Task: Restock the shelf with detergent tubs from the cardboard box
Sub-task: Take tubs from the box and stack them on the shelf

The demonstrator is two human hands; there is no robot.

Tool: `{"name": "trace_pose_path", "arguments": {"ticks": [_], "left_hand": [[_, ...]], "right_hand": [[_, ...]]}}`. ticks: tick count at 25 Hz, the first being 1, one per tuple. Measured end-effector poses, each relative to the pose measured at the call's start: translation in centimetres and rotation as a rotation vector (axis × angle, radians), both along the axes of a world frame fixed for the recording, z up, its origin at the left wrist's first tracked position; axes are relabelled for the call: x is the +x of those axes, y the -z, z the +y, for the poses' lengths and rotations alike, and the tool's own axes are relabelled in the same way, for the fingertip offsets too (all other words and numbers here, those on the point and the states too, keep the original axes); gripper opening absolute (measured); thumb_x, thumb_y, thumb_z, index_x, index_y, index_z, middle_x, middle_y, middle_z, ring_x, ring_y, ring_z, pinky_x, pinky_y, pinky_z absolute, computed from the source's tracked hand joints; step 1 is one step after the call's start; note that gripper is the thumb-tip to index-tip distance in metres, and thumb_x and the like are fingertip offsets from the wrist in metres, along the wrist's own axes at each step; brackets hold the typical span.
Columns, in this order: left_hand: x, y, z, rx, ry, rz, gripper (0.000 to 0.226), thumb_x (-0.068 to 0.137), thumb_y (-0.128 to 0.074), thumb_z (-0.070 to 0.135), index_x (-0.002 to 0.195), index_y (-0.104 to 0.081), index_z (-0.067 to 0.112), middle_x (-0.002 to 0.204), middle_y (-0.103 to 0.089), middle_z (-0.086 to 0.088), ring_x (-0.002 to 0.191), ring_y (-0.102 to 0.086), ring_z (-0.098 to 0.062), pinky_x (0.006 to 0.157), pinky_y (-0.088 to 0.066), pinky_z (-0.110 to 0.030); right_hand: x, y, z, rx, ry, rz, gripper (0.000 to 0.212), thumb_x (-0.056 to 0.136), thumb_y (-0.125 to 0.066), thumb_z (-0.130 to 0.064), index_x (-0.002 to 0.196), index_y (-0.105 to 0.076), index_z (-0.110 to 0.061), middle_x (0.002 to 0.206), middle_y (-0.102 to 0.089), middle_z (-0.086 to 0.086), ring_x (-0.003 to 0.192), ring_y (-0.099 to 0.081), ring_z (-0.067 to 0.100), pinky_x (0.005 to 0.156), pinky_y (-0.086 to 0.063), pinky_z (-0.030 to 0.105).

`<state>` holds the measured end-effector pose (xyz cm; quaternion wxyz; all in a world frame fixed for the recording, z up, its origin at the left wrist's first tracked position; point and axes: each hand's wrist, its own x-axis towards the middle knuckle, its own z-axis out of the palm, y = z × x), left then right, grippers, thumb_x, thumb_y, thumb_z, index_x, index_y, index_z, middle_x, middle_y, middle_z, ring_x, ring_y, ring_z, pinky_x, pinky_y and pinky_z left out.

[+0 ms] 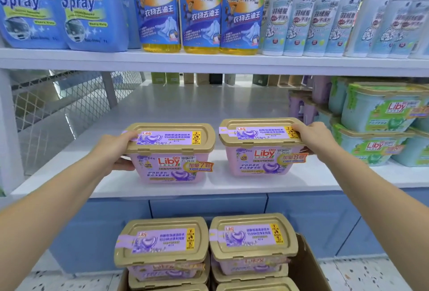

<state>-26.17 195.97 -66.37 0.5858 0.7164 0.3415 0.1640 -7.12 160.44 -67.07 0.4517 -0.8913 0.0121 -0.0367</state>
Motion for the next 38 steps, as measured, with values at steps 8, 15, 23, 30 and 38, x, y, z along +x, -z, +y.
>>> {"name": "trace_pose_path", "arguments": {"ticks": [8, 15, 23, 30, 38], "left_hand": [[3.4, 1.3, 0.6, -0.02, 0.01, 0.041, 0.028, 0.087, -0.058, 0.028, 0.071, -0.054, 0.006, 0.07, -0.06, -0.016, 0.059, -0.057, -0.031, 0.031, -0.048, -0.03], [4.8, 1.3, 0.2, -0.008, 0.025, 0.046, 0.029, 0.089, -0.055, 0.03, 0.07, -0.055, 0.008, 0.069, -0.059, -0.014, 0.059, -0.057, -0.03, 0.048, -0.052, -0.033], [4.1, 3.2, -0.1, -0.06, -0.001, -0.077, 0.031, 0.086, -0.052, 0.043, 0.084, -0.063, 0.013, 0.079, -0.064, -0.011, 0.069, -0.061, -0.026, 0.069, -0.052, -0.036], [-1.5, 7.9, -1.1, 0.398, -0.036, -0.171, 0.045, 0.077, -0.04, 0.061, 0.094, -0.063, 0.026, 0.102, -0.062, -0.004, 0.099, -0.057, -0.03, 0.093, -0.046, -0.043], [-11.4, 16.1, -2.3, 0.474, -0.128, -0.17, 0.044, 0.07, -0.049, 0.054, 0.095, -0.058, 0.019, 0.094, -0.062, -0.007, 0.086, -0.059, -0.02, 0.067, -0.037, 0.001]], "right_hand": [[3.0, 2.9, 0.1, 0.032, 0.055, 0.09, 0.046, 0.078, -0.053, -0.051, 0.089, -0.059, -0.007, 0.092, -0.069, 0.018, 0.082, -0.068, 0.035, 0.082, -0.056, 0.05], [4.6, 3.3, 1.2, 0.02, 0.061, 0.105, 0.045, 0.079, -0.052, -0.051, 0.09, -0.061, -0.008, 0.094, -0.07, 0.017, 0.081, -0.069, 0.035, 0.081, -0.056, 0.049], [1.0, 2.2, 1.4, 0.317, 0.018, 0.209, 0.046, 0.086, -0.045, -0.049, 0.105, -0.056, -0.009, 0.082, -0.065, 0.01, 0.074, -0.062, 0.025, 0.067, -0.051, 0.035], [-6.1, 6.3, -2.1, 0.262, 0.03, -0.164, 0.036, 0.093, -0.042, -0.043, 0.105, -0.058, -0.013, 0.108, -0.061, 0.007, 0.1, -0.055, 0.024, 0.086, -0.041, 0.039], [-13.0, 16.2, -5.0, -0.066, -0.076, 0.011, 0.025, 0.09, -0.05, -0.038, 0.102, -0.06, -0.017, 0.101, -0.065, 0.002, 0.101, -0.059, 0.023, 0.078, -0.039, 0.033]]}}
